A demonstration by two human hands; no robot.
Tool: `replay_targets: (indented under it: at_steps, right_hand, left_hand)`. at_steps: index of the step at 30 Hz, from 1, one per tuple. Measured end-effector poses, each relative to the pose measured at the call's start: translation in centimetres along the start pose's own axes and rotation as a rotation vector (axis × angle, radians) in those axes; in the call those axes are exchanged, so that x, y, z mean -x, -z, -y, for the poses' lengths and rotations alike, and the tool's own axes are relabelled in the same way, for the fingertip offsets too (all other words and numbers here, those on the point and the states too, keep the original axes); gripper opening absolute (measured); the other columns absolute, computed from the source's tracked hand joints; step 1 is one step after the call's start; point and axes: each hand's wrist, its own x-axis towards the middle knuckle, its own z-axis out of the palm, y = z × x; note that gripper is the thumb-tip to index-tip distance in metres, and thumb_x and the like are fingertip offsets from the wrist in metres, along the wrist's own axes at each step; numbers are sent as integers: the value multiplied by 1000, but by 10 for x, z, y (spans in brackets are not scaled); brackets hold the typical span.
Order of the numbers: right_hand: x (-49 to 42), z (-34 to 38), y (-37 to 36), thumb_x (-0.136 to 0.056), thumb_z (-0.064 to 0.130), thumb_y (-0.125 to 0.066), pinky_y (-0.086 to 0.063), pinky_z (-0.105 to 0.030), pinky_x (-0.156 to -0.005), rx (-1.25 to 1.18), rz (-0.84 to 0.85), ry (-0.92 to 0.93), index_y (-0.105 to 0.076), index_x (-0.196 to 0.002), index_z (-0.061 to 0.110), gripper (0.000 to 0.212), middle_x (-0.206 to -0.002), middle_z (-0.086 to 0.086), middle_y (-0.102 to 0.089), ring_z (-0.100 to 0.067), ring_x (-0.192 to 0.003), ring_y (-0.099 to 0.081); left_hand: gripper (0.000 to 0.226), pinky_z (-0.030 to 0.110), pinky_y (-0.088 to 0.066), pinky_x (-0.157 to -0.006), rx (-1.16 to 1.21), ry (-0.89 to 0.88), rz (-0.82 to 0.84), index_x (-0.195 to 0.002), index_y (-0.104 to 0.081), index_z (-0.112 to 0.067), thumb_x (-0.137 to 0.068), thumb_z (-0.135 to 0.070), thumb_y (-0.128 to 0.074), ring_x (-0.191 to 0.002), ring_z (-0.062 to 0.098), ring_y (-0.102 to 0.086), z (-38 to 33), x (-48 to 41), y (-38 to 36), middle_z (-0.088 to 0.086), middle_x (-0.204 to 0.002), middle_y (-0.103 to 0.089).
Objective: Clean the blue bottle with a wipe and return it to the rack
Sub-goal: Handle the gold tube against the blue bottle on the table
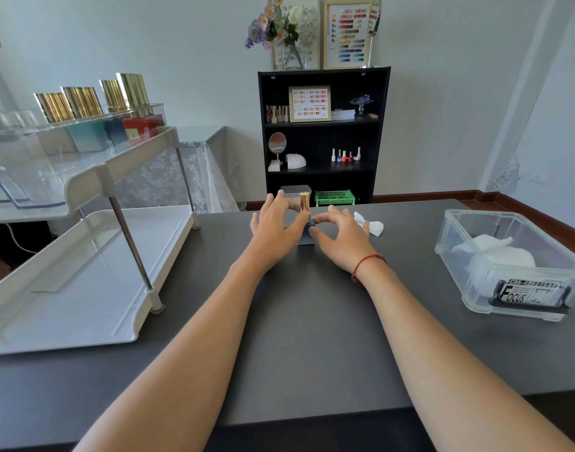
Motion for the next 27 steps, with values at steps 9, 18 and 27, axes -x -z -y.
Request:
replay_targets:
  at_steps: [9, 18, 27]
  right_hand:
    - [1, 1, 1, -92, 35, -54, 9, -49, -116, -7, 7, -1, -60, -114, 29, 23, -156, -2, -25, -20, -148, -6]
    - [2, 1, 1, -92, 35, -54, 7, -51, -116, -14, 6, 3, -61, -114, 28, 24, -156, -3, -26, -21, -148, -7]
    - [2, 1, 2, -93, 34, -53, 9, -50, -116, -5, 9, -2, -60, -115, 30, 23, -156, -2, -26, -21, -148, -5]
  left_hand:
    - [12, 49, -6, -117, 23, -15, -11, -103, -54, -29, -94, -37, -50, -148, 19, -5, -1, 2, 2, 5, -158, -20]
    - [24, 50, -7, -118, -9, -31, -7, -108, -56, -27, -90, -43, -56, -148, 19, -7, 2, 3, 1, 4, -157, -23]
    - [29, 53, -8, -118, -108, -124, 33, -120, -59, -22, -98, -34, -45, -148, 23, -4, 5, -4, -3, 4, -157, -23]
